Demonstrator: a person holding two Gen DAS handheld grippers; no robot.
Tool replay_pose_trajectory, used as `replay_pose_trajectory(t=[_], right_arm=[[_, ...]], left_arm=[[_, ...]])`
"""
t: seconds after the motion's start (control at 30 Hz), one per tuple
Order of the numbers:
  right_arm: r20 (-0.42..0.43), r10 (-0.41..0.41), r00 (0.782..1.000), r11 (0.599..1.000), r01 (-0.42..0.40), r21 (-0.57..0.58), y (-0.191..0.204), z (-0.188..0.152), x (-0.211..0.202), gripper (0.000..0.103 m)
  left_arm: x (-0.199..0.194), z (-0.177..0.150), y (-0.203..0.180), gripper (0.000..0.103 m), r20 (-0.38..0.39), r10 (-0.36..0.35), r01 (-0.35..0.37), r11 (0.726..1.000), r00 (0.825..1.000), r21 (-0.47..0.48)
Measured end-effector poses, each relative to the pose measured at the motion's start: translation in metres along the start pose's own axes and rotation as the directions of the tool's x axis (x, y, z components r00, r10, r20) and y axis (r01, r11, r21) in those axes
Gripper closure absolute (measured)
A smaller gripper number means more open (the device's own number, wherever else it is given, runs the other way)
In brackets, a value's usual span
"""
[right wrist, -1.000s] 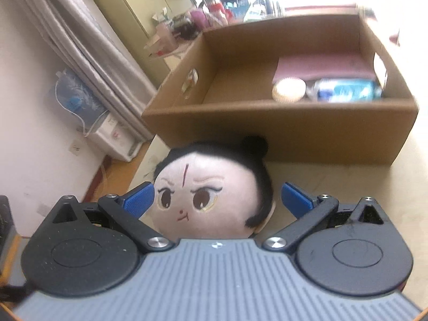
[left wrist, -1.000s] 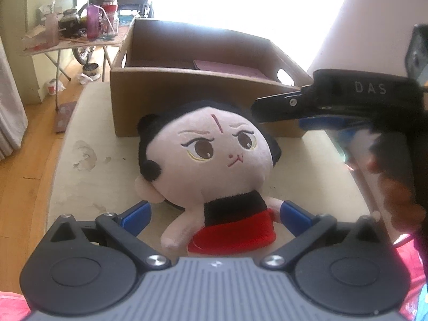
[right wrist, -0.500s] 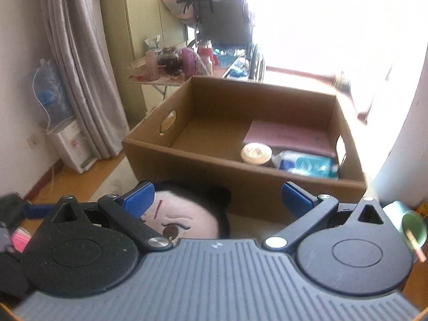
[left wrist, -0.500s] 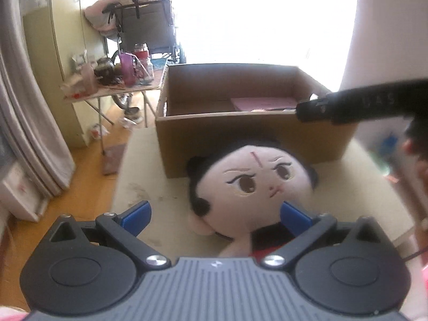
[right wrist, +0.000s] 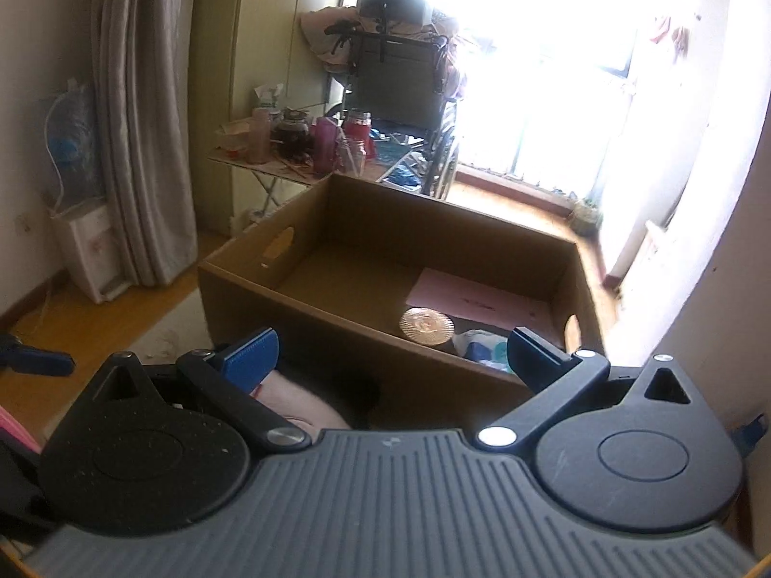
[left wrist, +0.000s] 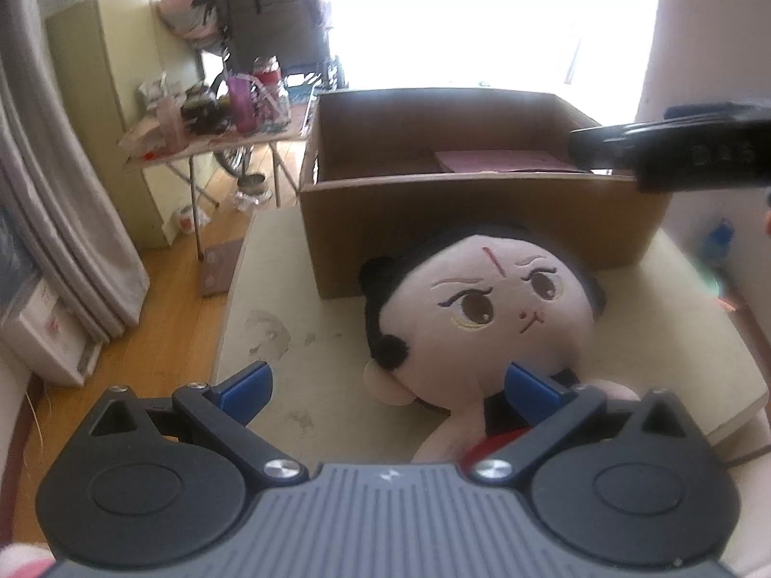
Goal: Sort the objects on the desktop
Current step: 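Lift the plush doll with both grippers and carry it toward the box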
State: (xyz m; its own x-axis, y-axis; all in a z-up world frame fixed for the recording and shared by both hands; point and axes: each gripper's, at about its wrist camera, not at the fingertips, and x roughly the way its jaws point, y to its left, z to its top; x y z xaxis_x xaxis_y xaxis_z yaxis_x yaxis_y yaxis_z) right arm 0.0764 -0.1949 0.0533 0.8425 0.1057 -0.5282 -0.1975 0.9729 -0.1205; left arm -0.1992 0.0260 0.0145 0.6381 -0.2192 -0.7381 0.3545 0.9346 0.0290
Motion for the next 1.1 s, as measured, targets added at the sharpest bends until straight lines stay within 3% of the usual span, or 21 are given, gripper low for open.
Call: replay_pose_trajectory(t=[0.27,0.5,0.8,1.1], right_arm=[[0.014,0.091,0.996,0.992,-0.092,0.083,-0.007,0.001,-0.004,0.001],[0.029,0.115,0.993,0.986,-0.117,0.121,-0.009,0.000,-0.006,0.001],[0.038,0.145,0.989,0.975,-0.150,0.162,-0.010,-0.001,-0.004,0.001],[-0.024,0.168,0.985,0.973,-0.162,0.164,-0.001,-0.007,0.014,0.001]], left_arm=[[0.000,-0.004,0.009,0.000,-0.028,-0.020,0.018,0.997,0.999,-0.068],[-0.002,-0.006,0.007,0.000,-0.011,0.007,-0.007,0.999,1.000,-0.046],[0.000,-0.006,0.014,0.000,-0.028,-0.021,0.018,0.995,0.999,-0.100],[-0.001,-0.012,0.016,0.000,0.047,-0.012,0.017,0.995,0.999,-0.103]])
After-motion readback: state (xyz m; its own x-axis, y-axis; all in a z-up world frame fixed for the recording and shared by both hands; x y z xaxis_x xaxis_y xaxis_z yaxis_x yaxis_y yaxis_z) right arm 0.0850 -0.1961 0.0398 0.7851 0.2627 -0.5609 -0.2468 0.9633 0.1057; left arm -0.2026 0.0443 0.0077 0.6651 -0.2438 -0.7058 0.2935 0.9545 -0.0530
